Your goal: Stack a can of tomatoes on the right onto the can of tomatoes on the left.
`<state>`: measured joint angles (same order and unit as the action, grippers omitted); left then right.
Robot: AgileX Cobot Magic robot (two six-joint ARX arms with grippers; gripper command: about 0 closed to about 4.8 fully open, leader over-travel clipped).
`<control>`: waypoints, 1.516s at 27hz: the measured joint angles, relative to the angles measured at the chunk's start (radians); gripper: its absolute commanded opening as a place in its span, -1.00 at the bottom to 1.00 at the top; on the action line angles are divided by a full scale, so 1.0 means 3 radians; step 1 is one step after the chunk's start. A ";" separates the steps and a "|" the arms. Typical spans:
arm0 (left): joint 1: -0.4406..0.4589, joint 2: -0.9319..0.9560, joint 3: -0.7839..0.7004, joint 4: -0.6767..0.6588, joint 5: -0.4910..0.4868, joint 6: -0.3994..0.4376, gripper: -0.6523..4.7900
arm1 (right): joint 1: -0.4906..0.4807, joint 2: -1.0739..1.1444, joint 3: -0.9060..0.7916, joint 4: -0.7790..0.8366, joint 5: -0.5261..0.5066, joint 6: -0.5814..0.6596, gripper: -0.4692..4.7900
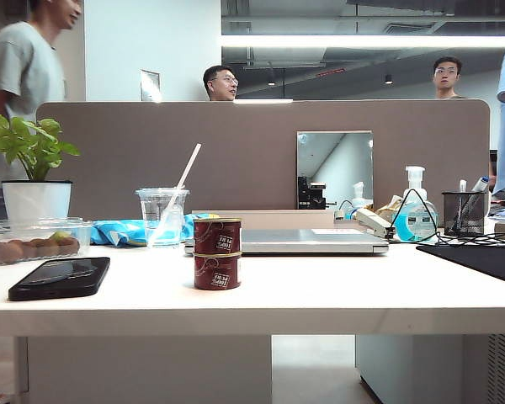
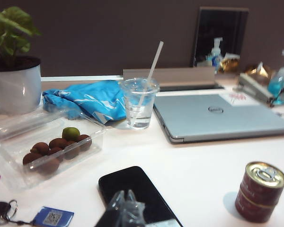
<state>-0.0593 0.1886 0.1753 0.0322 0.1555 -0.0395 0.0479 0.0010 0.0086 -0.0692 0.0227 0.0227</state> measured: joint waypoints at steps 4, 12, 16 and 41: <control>0.0094 -0.0319 -0.0257 0.0053 -0.0229 -0.0149 -0.77 | 0.0003 0.0000 0.0000 -0.0001 0.0001 0.0000 -0.82; 0.0131 -0.0605 -0.0573 -0.0053 -0.0356 -0.0170 -0.77 | 0.0001 0.0000 0.0000 -0.0001 -0.0001 0.0000 -0.82; 0.0131 -0.0607 -0.0572 -0.0128 -0.0436 -0.0135 -0.77 | 0.0001 0.0000 0.0000 -0.0001 0.0000 0.0000 -0.82; 0.0234 -0.0607 -0.0572 -0.0175 -0.0443 -0.0144 -0.77 | 0.0000 0.0000 0.0000 -0.0001 0.0000 0.0000 -0.82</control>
<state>0.0109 0.0067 0.0036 -0.0204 0.0227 -0.0826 0.0479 0.0010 0.0086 -0.0696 0.0227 0.0227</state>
